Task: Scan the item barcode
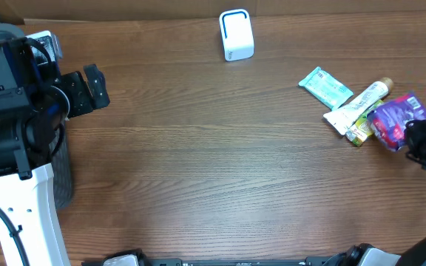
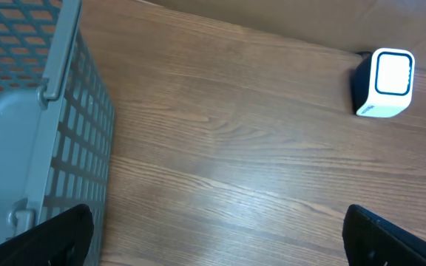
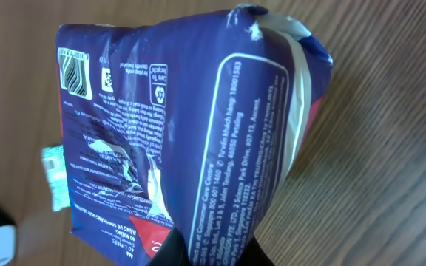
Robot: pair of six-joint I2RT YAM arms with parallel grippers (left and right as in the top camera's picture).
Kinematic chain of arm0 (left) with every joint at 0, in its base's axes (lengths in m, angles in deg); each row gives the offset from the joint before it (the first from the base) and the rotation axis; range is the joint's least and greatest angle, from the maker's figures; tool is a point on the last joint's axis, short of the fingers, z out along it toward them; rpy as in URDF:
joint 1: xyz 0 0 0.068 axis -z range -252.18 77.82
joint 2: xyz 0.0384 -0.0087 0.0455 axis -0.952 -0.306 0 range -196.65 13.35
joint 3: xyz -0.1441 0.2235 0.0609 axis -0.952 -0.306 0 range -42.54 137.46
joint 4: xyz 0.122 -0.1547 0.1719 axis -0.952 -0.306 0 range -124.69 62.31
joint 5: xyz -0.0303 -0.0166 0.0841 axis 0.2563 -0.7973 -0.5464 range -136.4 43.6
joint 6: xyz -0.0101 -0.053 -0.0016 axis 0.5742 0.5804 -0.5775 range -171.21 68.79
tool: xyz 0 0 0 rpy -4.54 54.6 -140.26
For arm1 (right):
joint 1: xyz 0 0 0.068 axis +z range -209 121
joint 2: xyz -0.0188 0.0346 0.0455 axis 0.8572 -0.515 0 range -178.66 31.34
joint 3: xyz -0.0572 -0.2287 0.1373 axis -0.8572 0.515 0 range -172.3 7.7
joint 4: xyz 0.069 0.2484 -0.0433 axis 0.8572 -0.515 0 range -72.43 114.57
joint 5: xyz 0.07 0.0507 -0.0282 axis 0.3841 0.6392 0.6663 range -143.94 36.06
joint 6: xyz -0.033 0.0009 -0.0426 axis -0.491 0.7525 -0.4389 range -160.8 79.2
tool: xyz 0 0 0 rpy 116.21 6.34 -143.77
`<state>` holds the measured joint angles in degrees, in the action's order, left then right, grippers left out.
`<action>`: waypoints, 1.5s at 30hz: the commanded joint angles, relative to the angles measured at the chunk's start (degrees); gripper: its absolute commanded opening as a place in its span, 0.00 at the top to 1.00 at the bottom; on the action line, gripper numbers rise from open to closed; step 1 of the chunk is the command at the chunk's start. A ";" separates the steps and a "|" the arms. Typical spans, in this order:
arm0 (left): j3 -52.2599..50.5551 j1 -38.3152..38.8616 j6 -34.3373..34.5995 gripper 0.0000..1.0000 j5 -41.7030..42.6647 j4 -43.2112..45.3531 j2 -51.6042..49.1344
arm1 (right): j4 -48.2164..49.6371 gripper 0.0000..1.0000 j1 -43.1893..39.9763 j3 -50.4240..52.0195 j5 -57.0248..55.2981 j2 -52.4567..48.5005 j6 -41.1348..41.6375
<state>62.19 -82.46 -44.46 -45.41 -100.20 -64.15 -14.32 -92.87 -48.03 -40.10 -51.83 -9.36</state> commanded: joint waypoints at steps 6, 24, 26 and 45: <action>0.76 -0.20 0.11 0.00 -0.33 0.09 -0.11 | 2.14 0.16 -0.33 -1.70 6.34 0.57 -0.37; 0.76 -0.20 0.11 0.00 -0.33 0.09 -0.11 | -22.38 0.00 -0.20 -19.89 19.87 25.11 -16.48; 0.76 -0.20 0.11 0.00 -0.33 0.09 -0.11 | -22.53 0.00 0.22 -19.89 25.92 27.65 -20.50; 0.76 -0.20 0.11 0.00 -0.33 0.09 -0.11 | -36.96 0.00 5.90 -19.71 23.23 34.32 -23.50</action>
<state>62.19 -82.46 -44.46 -45.41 -100.20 -64.15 -52.42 -87.34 -67.00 -13.13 -17.58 -31.66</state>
